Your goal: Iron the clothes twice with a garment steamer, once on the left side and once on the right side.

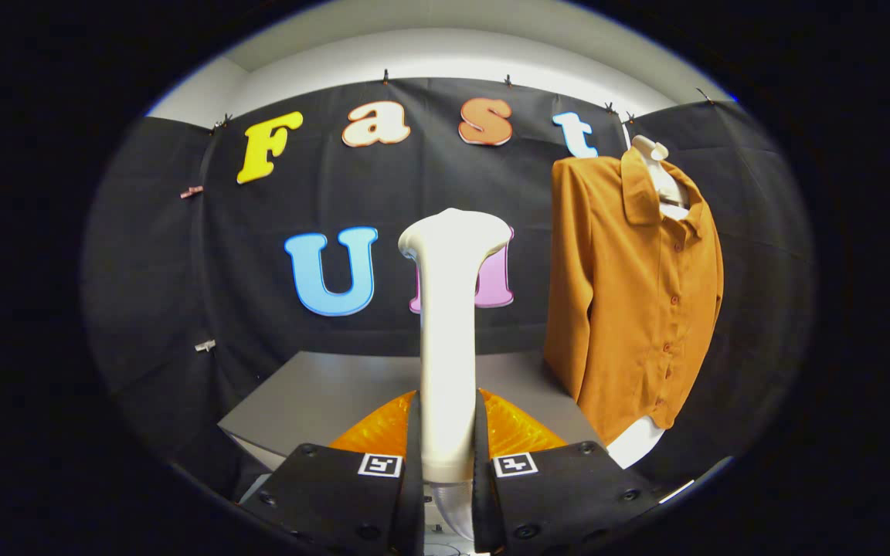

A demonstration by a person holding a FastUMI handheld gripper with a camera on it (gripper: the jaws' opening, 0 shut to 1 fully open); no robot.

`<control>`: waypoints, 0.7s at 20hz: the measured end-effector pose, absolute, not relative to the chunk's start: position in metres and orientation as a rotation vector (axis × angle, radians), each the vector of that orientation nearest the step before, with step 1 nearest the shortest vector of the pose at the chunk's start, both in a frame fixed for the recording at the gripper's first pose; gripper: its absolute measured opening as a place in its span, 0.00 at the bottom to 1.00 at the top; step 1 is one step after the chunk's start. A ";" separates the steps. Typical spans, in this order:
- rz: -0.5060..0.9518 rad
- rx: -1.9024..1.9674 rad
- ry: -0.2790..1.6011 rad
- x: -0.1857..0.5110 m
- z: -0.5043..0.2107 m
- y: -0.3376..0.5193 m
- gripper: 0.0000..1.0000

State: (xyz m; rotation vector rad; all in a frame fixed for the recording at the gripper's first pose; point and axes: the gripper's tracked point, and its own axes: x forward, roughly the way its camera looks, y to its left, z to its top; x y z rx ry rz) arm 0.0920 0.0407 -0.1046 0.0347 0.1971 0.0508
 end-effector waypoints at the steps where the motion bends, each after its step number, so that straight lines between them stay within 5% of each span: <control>1: 0.051 0.035 0.168 0.087 -0.094 0.034 0.28; 14: 0.001 0.033 -0.162 0.046 0.008 -0.092 0.28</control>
